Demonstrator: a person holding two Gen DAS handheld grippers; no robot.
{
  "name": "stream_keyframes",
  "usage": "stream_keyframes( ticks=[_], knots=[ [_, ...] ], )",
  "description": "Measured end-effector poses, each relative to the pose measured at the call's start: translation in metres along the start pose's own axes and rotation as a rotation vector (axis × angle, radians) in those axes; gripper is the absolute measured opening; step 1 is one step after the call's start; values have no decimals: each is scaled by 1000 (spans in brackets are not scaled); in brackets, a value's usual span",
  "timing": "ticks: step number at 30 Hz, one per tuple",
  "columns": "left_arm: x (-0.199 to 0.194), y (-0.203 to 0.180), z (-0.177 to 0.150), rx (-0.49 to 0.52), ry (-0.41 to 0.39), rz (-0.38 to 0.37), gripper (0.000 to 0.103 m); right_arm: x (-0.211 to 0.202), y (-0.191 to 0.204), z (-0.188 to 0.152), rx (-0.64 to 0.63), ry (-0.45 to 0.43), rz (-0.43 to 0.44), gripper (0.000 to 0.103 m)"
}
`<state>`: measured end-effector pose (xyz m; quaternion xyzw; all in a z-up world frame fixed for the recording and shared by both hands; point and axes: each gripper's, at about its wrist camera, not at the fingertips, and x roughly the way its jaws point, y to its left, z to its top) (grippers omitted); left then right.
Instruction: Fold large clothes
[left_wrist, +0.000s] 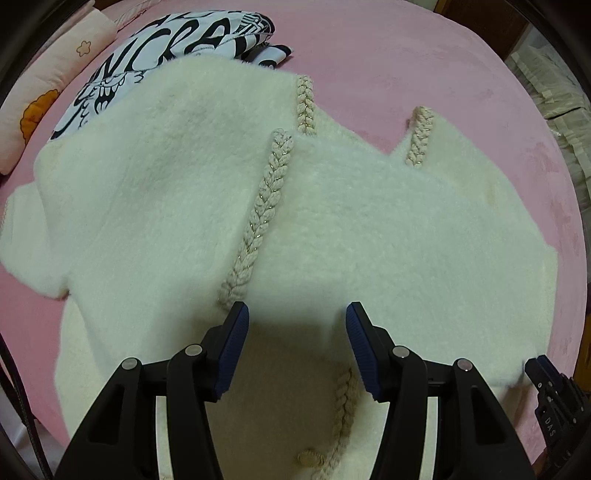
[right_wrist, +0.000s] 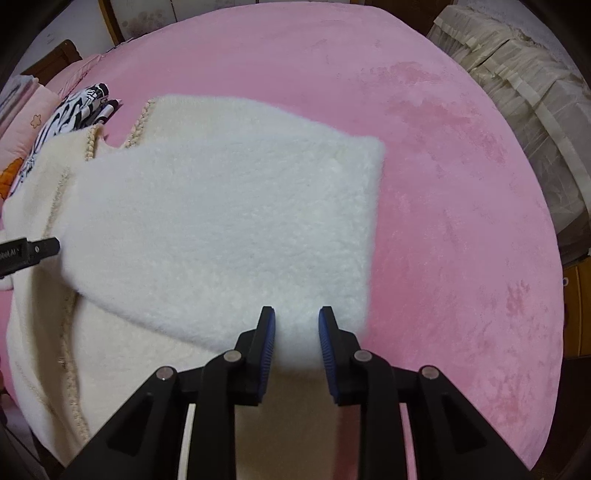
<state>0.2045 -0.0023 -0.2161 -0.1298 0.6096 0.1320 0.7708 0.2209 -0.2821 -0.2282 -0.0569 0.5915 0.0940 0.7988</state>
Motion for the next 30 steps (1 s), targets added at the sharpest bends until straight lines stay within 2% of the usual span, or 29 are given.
stream_keyframes(
  ticks=[4,6,10,14,21,25,28,30],
  knots=[
    [-29,-3,-14,8,-28,-6,55,-18,3,0,-6,3,34,25],
    [-45,-5,-20,2,-43,-9,60,-29,6,0,-20,-7,36,25],
    [-73,-9,-30,-6,-66,-27,61,-50,6,1,-21,-14,59,26],
    [-98,-10,-38,-6,-82,-43,61,-66,8,2,-18,-24,78,32],
    [-136,-11,-55,-10,-113,-54,64,-92,18,3,-36,-27,122,33],
    [-154,-5,-65,-9,-133,-41,64,-103,32,1,-82,-8,118,33],
    [-168,7,-74,-26,-147,-27,64,-114,46,-1,-133,-15,124,42],
    [-176,18,-80,-43,-150,-13,64,-124,57,-4,-159,-33,144,56]
  ],
)
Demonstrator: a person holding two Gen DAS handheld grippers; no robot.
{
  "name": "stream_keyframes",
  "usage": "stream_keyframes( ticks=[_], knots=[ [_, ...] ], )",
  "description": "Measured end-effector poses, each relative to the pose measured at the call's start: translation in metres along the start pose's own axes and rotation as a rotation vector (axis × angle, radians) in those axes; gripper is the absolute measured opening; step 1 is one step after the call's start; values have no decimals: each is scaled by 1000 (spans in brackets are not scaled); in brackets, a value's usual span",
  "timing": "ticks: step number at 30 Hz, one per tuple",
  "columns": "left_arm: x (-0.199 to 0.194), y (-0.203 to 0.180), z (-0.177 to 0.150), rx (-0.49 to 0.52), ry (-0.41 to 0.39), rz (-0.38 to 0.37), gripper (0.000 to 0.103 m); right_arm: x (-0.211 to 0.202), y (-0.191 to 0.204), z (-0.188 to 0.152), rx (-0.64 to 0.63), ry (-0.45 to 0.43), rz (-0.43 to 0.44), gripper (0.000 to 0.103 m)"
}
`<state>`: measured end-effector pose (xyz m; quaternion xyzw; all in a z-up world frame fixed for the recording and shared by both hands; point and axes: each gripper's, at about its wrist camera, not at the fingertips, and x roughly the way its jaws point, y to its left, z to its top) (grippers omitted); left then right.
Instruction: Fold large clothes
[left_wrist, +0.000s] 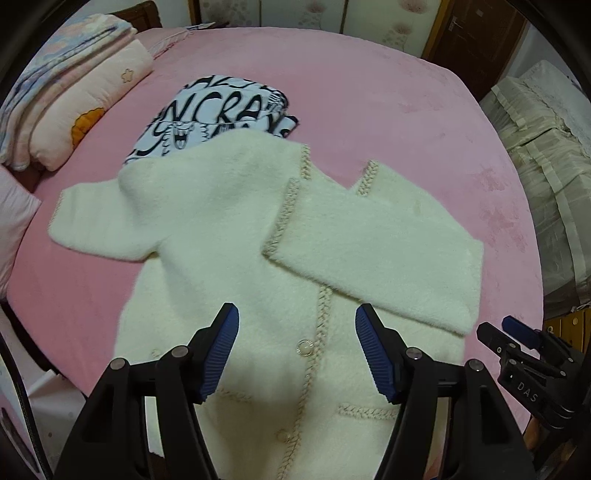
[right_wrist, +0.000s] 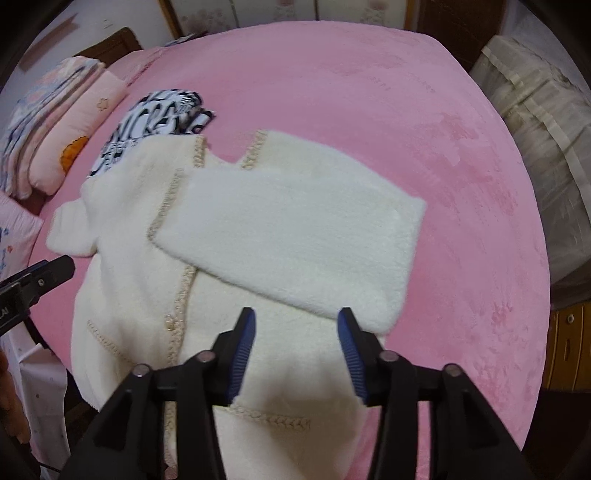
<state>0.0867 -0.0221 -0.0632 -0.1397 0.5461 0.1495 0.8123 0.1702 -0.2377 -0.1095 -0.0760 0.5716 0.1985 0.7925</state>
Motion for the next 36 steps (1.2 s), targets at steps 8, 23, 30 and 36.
stream_keyframes(
  ticks=[8,23,30,36],
  knots=[
    [-35,72,-14,-79,-35,47,66,-32,55,4,-76,-75,112,59],
    [4,319,26,-169,32,-20,70,-10,237,37,-87,-136,49,65],
    [58,422,51,-274,76,-80,70,36,333,68,-85,-91,29,65],
    [124,511,63,-539,56,-168,70,66,394,90,-123,-65,38,65]
  ],
)
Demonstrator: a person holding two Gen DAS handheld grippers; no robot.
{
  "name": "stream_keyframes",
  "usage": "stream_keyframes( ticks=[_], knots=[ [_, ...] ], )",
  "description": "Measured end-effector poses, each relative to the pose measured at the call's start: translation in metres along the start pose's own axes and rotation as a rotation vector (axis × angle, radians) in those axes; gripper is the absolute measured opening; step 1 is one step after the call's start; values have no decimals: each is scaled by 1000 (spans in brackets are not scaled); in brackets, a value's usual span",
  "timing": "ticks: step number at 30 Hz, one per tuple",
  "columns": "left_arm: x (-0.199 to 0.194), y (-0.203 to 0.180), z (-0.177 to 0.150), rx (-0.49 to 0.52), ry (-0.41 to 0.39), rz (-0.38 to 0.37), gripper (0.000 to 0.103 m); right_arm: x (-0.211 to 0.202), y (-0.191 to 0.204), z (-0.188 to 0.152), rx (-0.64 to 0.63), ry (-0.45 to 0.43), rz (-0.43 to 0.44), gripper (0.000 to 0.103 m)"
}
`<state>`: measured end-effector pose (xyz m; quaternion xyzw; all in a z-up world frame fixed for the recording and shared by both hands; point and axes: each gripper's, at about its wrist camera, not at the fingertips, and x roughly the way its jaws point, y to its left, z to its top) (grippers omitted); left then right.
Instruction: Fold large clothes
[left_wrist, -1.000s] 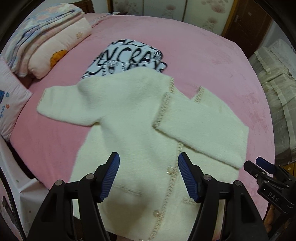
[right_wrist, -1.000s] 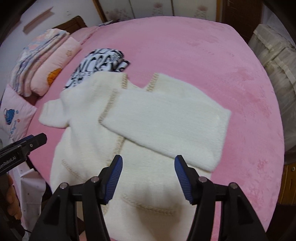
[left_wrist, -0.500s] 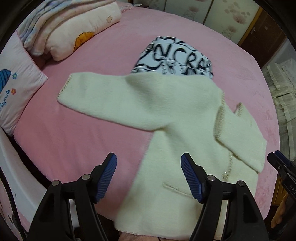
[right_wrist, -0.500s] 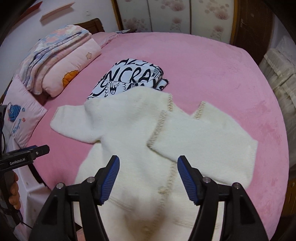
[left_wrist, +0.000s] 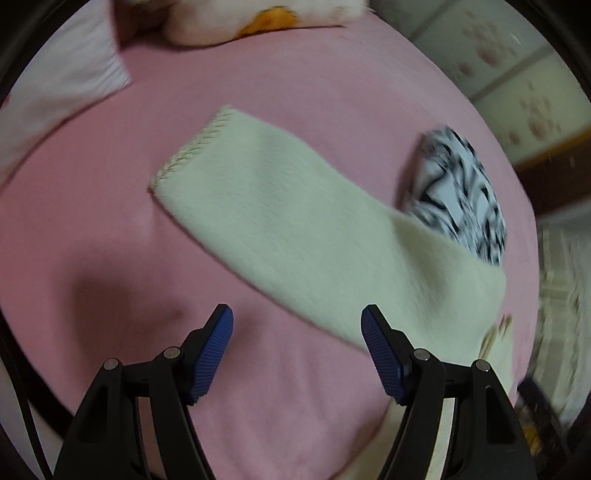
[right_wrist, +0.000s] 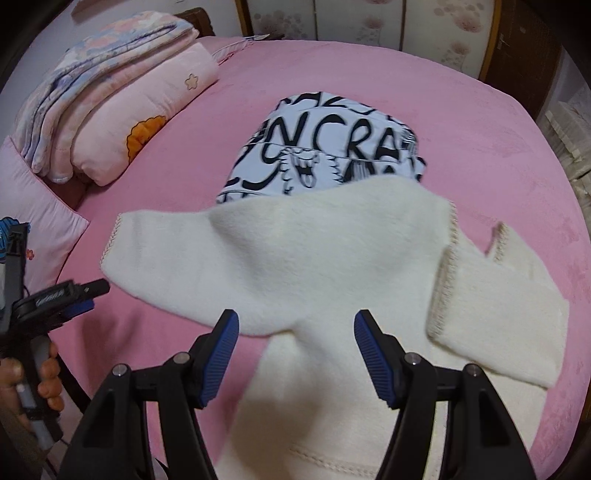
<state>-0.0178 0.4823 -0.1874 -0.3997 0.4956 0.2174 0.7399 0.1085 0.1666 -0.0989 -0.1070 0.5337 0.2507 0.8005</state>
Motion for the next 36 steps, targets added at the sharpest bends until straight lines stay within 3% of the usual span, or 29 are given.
stream_keyframes(
  ticks=[5,9,16,17,19,20,24,28,32,36],
  knots=[
    [49,51,35,-172,1,-9,70,21,22,15,-10,20,15,65],
    [76,75,50,-222,8,41,70,30,26,19,7,30,10,65],
    [97,83,60,-249,-7,55,70,37,13,10,51,68,-9,65],
    [98,81,63,-246,-10,64,67,38,11,8,62,74,-12,65],
    [97,73,64,-227,-13,55,36,38,3,3,92,87,-10,65],
    [97,70,67,-213,-9,47,13,38,-1,1,106,92,-7,65],
    [76,43,78,-167,-36,35,10,35,-15,-10,156,108,0,65],
    [22,-8,75,-98,-125,-101,10,26,-31,-23,193,101,5,65],
    [-25,-86,56,67,-170,-232,10,15,-58,-39,243,90,13,65],
    [-55,-189,18,291,-175,-335,10,4,-92,-52,293,67,14,65]
  ],
)
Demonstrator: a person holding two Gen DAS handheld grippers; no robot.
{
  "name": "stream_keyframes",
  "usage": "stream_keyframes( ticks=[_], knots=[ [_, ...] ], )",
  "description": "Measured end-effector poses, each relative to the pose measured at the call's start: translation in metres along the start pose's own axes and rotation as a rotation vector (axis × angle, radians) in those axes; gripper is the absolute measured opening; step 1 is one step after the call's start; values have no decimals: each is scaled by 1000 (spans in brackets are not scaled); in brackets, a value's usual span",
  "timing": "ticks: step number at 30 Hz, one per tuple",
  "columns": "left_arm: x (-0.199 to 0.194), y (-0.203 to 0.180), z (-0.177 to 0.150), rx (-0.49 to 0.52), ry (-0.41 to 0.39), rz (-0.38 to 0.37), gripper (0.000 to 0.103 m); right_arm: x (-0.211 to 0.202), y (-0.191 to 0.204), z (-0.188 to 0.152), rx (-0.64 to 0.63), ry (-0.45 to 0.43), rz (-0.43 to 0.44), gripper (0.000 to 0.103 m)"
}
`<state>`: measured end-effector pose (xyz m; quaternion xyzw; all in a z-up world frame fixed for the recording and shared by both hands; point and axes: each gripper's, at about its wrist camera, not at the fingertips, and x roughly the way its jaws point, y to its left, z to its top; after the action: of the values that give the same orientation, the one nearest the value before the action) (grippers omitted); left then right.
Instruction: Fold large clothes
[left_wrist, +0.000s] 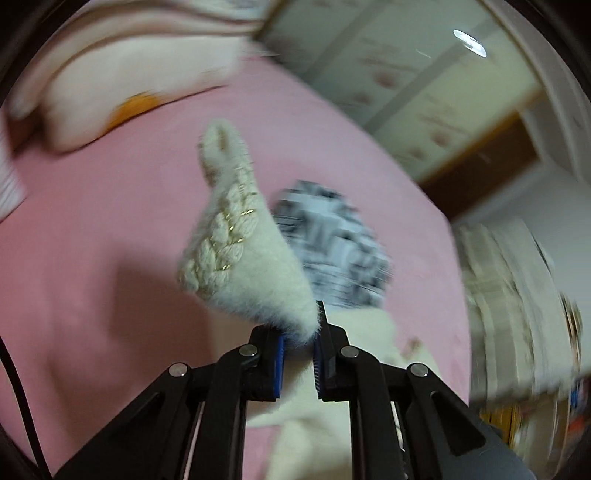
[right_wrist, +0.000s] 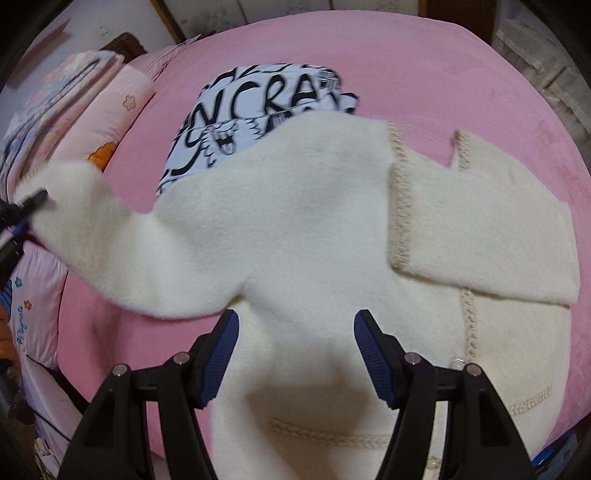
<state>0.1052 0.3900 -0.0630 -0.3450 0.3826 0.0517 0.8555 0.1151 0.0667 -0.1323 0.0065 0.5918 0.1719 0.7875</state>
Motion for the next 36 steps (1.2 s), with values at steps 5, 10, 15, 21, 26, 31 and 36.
stream_keyframes(
  ticks=[5,10,15,21,26,31,36],
  knots=[
    [41,-125,-29,182,56,-95,10,-21,-67,-4,80,-39,1,65],
    [84,-213,-72,283,128,-142,10,-42,-142,-10,142,-69,-16,65],
    [144,-285,-157,409,254,-97,11,-56,-225,-21,167,-72,-52,65],
    [224,-305,-244,493,452,74,13,-51,-297,-23,167,-27,-67,65],
    [242,-302,-262,454,525,108,34,-44,-327,-13,166,-31,-49,65],
    [230,-299,-253,455,500,181,59,-30,-329,2,158,-24,-3,65],
    [212,-290,-235,545,435,334,59,-16,-314,22,154,-25,57,65]
  ],
)
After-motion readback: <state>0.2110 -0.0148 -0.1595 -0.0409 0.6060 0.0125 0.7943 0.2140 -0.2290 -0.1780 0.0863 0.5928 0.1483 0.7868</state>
